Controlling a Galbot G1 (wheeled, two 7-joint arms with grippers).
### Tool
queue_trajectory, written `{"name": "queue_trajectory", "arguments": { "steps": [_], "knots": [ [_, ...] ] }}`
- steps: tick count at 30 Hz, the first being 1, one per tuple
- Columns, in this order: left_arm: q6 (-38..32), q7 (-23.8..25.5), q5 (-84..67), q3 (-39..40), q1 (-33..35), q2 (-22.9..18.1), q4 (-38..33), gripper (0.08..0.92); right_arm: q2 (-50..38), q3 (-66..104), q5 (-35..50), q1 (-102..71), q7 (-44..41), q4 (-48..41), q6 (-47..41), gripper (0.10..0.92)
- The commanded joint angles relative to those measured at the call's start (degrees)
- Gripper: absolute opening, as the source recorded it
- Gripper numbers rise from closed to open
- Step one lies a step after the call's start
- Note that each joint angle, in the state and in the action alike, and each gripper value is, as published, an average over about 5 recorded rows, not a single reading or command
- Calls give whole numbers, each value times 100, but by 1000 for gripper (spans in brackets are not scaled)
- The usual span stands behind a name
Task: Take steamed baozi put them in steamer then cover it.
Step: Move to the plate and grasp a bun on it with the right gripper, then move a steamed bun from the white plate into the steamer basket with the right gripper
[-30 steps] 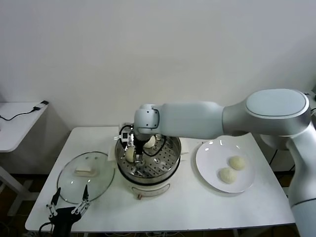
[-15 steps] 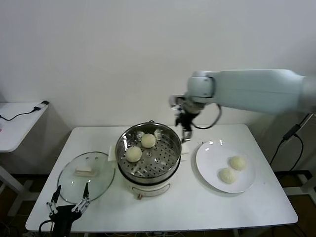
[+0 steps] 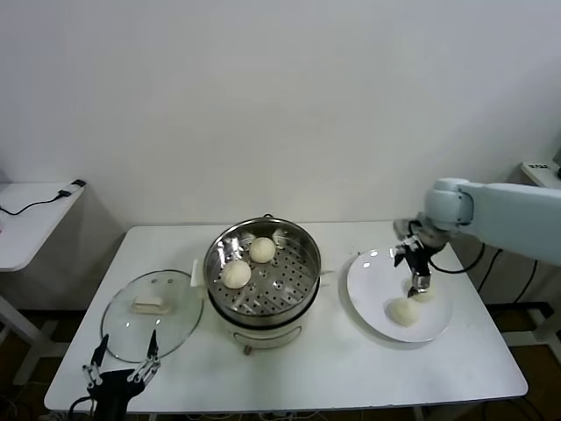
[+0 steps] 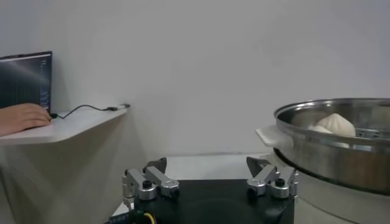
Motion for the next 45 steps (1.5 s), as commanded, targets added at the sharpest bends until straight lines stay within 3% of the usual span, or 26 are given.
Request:
{"name": "queue_trajectory", "arguments": {
  "steps": [1,22,29,36,45],
  "knots": [
    [-16,5,20,8,3,-10,17,823,-305,923,-619,-1380,267,-381,-29,823],
    [-52,3,26,46,-6,-4,118,823,-10,1250,-671,-1804,519,-623,-314,821],
    [-56,-2,35,52,-7,-8,110,823,2,1222,-604,-1628,473,-568,-340,765],
    [-63,-15,44,57,14,-14,61,823,-55,800,-364,-1022,260,-307,-329,677],
    [-101,-22,103,116,62,-30,-5,823,339,-267,145,1206,-328,240,203,662]
  ]
}}
